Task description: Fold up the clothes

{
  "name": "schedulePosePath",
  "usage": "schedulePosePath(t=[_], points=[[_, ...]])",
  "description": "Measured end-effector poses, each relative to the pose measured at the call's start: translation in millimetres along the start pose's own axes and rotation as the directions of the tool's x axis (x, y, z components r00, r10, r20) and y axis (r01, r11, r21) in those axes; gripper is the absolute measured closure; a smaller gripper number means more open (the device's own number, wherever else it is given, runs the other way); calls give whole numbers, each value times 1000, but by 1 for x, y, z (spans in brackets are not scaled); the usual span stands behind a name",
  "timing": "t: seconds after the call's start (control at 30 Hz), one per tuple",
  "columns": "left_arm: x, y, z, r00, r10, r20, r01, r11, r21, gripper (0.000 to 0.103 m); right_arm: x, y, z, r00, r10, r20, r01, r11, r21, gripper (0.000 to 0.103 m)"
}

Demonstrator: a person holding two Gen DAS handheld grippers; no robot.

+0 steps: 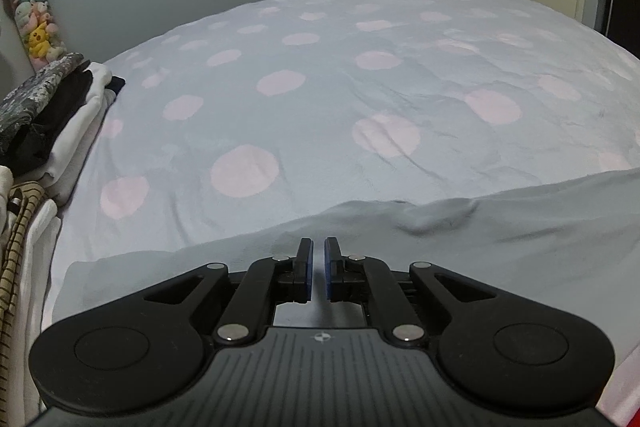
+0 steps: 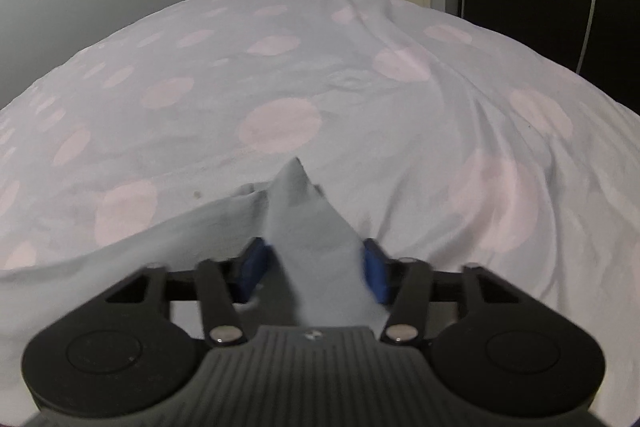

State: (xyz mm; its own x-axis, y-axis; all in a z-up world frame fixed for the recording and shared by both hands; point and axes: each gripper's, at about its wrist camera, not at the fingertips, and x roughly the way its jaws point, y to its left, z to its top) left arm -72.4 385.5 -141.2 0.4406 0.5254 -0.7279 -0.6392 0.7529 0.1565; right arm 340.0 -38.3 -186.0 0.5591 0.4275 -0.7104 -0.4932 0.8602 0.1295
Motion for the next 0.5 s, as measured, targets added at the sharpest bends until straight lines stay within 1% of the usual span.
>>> schedulePosePath(t=[0.03,0.07,0.13,0.27,0.37,0.43,0.5], points=[[0,0,0,1000,-5,-2,5,1000,-3,97,-3,3,-2,1000,1,-1,-1,1000,-12,75],[-2,2,0,1000,-14,0,14,1000,-12,97,-6,6,-2,1000,2,-4,-2,1000,-24,85],[-5,5,-1,999,-32,3,32,999,-31,97,-14,15,-3,1000,7,-6,-8,999,-40,88],[-11,11,-1,998,-66,11,67,995,-67,97,-49,33,11,997,63,34,-62,997,-36,88],[-14,17,-2,995,-98,12,98,989,-110,97,-81,47,35,988,146,43,-149,987,55,88],[-15,22,-1,993,-120,11,120,982,-144,97,-104,62,51,976,209,53,-214,971,111,88],[-18,26,0,990,-141,17,142,976,-164,97,-128,84,66,961,267,71,-275,951,139,88]])
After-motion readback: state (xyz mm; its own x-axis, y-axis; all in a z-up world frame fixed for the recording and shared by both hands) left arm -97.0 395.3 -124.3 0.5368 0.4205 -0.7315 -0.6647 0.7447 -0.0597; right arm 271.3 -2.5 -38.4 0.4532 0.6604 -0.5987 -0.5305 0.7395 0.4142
